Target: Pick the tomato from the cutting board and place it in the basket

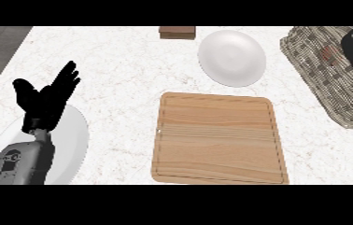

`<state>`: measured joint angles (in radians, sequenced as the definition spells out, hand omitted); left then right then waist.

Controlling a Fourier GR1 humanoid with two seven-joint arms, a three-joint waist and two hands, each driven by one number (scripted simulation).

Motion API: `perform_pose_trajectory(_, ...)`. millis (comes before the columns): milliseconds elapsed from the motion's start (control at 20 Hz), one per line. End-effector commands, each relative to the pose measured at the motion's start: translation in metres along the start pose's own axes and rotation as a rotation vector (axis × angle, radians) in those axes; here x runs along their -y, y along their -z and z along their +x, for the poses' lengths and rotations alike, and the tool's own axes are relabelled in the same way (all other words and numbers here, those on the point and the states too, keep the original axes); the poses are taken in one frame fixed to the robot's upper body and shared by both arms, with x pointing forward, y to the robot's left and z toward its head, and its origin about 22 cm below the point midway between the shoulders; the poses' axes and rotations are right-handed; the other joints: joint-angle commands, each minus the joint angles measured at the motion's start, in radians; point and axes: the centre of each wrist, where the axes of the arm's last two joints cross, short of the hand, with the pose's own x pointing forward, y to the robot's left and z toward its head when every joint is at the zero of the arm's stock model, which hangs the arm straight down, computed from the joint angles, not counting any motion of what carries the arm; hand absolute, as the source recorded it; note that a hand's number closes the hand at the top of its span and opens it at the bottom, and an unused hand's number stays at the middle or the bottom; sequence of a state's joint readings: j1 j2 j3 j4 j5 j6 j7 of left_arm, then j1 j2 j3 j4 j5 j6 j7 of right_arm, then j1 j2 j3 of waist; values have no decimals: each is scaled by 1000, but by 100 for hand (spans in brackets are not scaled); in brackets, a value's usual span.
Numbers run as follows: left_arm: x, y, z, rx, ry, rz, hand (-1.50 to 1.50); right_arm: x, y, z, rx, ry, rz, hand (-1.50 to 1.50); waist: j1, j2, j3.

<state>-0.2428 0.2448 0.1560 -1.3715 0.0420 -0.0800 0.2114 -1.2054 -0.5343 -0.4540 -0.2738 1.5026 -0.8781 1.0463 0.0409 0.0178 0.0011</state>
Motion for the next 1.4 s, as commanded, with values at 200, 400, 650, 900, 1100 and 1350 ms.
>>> perform_pose_trajectory(200,8,-3,-7,2,-9,3,0,0,6,-7,-19,170,-66,-150,5,1,1)
perform_pose_trajectory(400,-8,-7,-2,-4,13,18,0,21,26,6,-121,340,-182,-150,-9,-9,-1)
perform_pose_trajectory(650,-13,-4,0,-20,-15,47,0,24,39,-12,-223,476,-256,-150,-51,-22,-1)
perform_pose_trajectory(900,-30,-22,-24,-74,3,107,0,24,18,-31,-240,478,-178,-150,-104,-49,-3)
perform_pose_trajectory(1100,-27,-21,-19,-68,-10,102,0,31,0,-46,-222,437,-59,-150,-129,-55,-3)
perform_pose_trajectory(1350,-36,-32,-28,-81,-16,136,0,42,-26,-80,-198,457,24,-150,-141,-61,-4)
